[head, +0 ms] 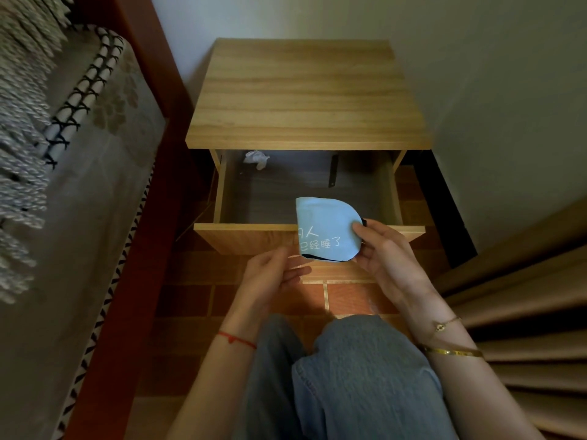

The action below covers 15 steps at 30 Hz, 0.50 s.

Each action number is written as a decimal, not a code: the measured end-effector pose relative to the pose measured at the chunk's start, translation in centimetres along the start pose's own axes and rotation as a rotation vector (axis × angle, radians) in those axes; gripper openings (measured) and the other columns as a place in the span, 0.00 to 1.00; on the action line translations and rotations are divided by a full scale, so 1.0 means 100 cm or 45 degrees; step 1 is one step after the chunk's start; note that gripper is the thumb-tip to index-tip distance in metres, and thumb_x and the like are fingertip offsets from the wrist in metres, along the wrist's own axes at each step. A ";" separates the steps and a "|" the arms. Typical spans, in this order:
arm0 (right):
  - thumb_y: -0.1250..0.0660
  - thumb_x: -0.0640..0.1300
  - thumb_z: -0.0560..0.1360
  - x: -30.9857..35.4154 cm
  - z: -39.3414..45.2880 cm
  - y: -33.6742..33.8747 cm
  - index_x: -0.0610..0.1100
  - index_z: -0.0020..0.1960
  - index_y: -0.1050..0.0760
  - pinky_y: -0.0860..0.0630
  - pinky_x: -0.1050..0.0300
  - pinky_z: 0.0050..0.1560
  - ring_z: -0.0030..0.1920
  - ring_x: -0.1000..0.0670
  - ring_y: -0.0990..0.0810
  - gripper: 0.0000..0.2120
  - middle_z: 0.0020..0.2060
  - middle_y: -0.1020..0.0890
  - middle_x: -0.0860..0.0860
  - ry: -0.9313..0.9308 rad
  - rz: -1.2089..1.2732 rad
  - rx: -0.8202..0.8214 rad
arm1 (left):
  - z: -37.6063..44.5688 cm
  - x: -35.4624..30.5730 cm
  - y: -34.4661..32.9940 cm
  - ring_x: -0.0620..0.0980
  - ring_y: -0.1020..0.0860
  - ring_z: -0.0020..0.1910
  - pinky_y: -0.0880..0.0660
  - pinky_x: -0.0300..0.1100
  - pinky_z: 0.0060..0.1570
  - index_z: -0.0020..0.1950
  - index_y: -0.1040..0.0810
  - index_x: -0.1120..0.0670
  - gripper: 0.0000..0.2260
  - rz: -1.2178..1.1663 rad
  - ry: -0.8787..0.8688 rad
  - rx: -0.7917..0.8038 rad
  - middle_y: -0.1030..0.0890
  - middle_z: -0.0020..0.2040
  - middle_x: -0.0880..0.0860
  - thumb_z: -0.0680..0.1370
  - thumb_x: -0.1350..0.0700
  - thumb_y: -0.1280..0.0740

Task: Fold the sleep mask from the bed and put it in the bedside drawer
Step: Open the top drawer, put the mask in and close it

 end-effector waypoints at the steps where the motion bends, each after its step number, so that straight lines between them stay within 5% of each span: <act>1: 0.32 0.43 0.75 0.001 0.000 -0.001 0.48 0.50 0.23 0.19 0.53 0.52 0.54 0.47 0.16 0.05 0.54 0.16 0.45 0.006 -0.007 0.008 | -0.006 -0.009 0.000 0.48 0.15 0.48 0.20 0.45 0.53 0.57 0.21 0.53 0.12 0.016 -0.049 -0.016 0.14 0.50 0.53 0.80 0.49 0.38; 7: 0.34 0.42 0.76 0.015 0.004 -0.009 0.46 0.48 0.21 0.19 0.59 0.45 0.53 0.48 0.16 0.03 0.51 0.16 0.46 0.069 -0.069 0.077 | -0.022 -0.051 -0.005 0.45 0.16 0.49 0.20 0.38 0.47 0.57 0.19 0.52 0.10 0.109 -0.296 -0.073 0.15 0.50 0.51 0.76 0.55 0.31; 11: 0.34 0.42 0.77 0.033 0.015 -0.019 0.41 0.57 0.23 0.19 0.59 0.45 0.54 0.47 0.17 0.10 0.53 0.17 0.43 0.110 -0.115 0.117 | -0.011 -0.069 -0.004 0.37 0.17 0.42 0.22 0.30 0.36 0.52 0.19 0.49 0.10 0.182 -0.406 -0.100 0.16 0.46 0.47 0.73 0.59 0.27; 15: 0.34 0.40 0.77 0.053 0.035 -0.030 0.36 0.63 0.28 0.18 0.59 0.46 0.54 0.46 0.17 0.16 0.55 0.18 0.40 0.096 -0.159 0.169 | 0.014 -0.088 -0.003 0.40 0.16 0.41 0.21 0.32 0.39 0.49 0.19 0.48 0.10 0.230 -0.471 -0.168 0.16 0.45 0.49 0.72 0.60 0.27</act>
Point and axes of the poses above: each hand's wrist, its own z-axis towards the middle knuckle, its own y-axis out of the back of the hand, x = y × z, the point moved 2 cm from there along z, towards the middle knuckle
